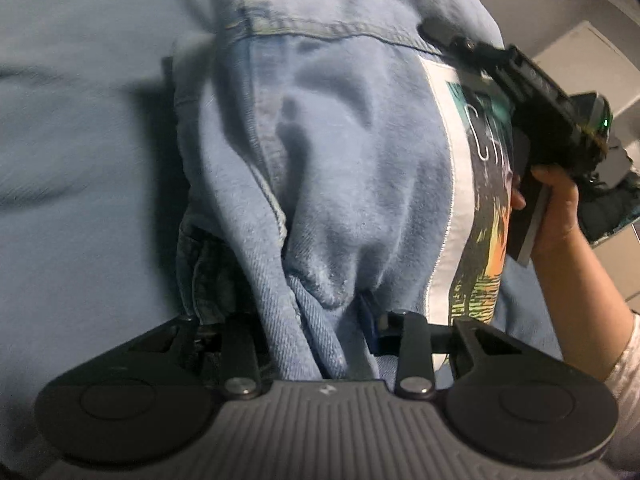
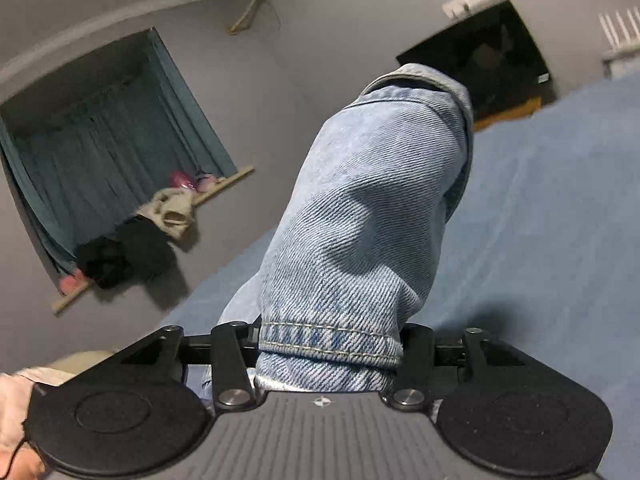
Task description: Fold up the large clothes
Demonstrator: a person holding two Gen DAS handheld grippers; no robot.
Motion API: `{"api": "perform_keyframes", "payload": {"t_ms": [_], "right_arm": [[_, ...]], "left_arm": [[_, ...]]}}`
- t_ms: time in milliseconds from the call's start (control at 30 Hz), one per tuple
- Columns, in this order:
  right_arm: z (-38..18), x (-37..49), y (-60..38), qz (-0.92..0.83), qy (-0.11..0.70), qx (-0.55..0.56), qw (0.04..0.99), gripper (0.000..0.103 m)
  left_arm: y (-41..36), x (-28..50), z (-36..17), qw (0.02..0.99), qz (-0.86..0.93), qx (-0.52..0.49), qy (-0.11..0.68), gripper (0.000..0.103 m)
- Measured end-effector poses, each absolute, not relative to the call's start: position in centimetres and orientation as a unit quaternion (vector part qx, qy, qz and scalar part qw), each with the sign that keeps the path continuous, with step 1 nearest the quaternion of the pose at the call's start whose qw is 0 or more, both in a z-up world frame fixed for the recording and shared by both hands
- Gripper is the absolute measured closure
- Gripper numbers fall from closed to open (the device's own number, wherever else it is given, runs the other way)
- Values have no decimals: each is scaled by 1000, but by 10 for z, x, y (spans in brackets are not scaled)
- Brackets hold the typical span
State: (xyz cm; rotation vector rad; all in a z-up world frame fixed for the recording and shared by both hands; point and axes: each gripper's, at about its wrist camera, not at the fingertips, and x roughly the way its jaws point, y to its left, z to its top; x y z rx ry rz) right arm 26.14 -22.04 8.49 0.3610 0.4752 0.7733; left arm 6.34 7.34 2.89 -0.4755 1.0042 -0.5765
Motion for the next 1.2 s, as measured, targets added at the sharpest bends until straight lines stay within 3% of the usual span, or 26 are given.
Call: {"api": "perform_keyframes", "payload": {"t_ms": [167,200,267,300,333,400,467,633,967,1200], "right_arm": [[112,320,-266,339,230,153,899,51],[109,334,-274,332,241,161,898,48],[87,368,-290,287,295,175,894,31],[76,378,-294,254,320,169,897,27],[65,384,-296,214,339,152,904,23],[50,384,-303,175,337,140,915,20],[43,375,-316,181,319,198,909,17],[40,314,-323,182,284,239,911,15],[35,155,-291,165,298,90,936,21],[-1,169,-298,153,320,166,920,13]], "left_arm": [[36,119,20,817,-285,-252,433,71],[32,125,16,818,-282,-254,433,71],[24,134,5,816,-278,-254,438,71],[23,136,1,816,-286,-254,434,70],[25,136,-1,814,-295,-266,424,64],[33,136,-3,804,-302,-300,414,63],[39,137,0,815,-291,-284,413,62],[44,125,8,843,-263,-257,393,62],[58,96,17,887,-209,-191,365,57],[50,105,14,887,-194,-187,374,57]]}}
